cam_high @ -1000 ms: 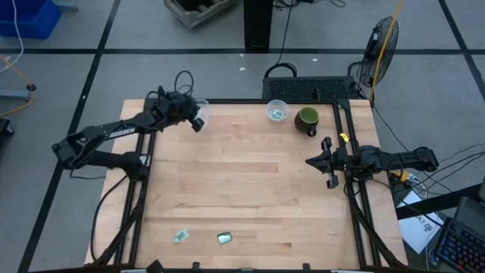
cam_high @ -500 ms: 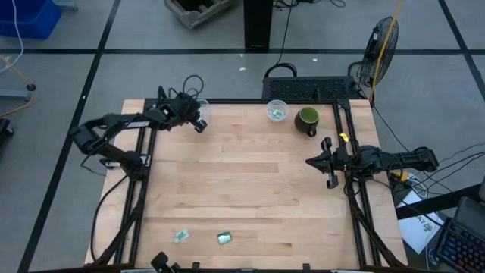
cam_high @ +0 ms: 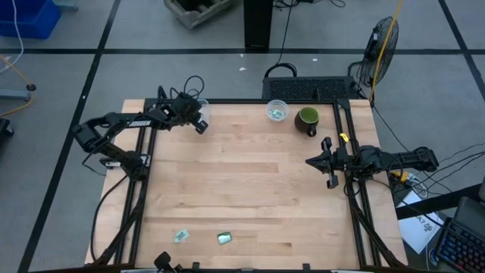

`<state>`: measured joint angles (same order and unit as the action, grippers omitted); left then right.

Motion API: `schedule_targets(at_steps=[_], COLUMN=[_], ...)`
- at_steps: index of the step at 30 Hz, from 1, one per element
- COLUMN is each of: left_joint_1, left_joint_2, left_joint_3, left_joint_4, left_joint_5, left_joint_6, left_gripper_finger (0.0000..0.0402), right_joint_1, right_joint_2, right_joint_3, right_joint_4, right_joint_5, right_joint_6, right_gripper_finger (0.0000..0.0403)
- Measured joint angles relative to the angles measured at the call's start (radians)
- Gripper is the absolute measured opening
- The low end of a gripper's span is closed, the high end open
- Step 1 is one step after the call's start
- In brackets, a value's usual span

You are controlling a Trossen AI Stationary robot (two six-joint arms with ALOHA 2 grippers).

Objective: Pick and place items into bin
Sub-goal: Put the green stevia packet into the left transparent bin, then put the dark green truvia packet into the left transparent bin

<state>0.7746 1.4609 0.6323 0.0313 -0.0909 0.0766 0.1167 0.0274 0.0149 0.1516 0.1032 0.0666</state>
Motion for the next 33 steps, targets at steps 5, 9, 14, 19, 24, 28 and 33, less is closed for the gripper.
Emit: schedule_targets(at_steps=[5,9,14,19,24,28,33], left_joint_1=[0.000,0.018,0.034,0.036,0.034,0.013,-0.029], left_joint_2=[0.000,0.000,0.000,0.000,-0.014,-0.076,-0.231], left_joint_3=[0.000,0.000,0.000,0.000,0.000,0.000,0.000], left_joint_4=[0.000,-0.002,-0.004,-0.004,-0.010,-0.027,-0.052], left_joint_5=[0.000,0.023,0.046,0.045,0.124,0.222,0.300], left_joint_6=[-0.028,-0.046,-0.064,-0.068,-0.065,-0.084,-0.117], left_gripper_finger=[0.0010,0.0040,0.0076,0.0091,0.0094,0.0095,0.0095], right_joint_1=[0.000,0.000,0.000,0.000,0.000,0.000,0.000], right_joint_2=[0.000,0.000,0.000,0.000,0.000,0.000,0.000], right_joint_3=[0.000,0.000,0.000,0.000,0.000,0.000,0.000], right_joint_4=[0.000,0.000,0.000,0.000,0.000,0.000,0.000], right_joint_5=[0.000,0.000,0.000,0.000,0.000,0.000,0.000], right_joint_6=[0.000,0.000,0.000,0.000,0.000,0.000,0.000], right_gripper_finger=[0.0004,0.0004,0.0004,0.0004,0.0004,0.0004,0.0004])
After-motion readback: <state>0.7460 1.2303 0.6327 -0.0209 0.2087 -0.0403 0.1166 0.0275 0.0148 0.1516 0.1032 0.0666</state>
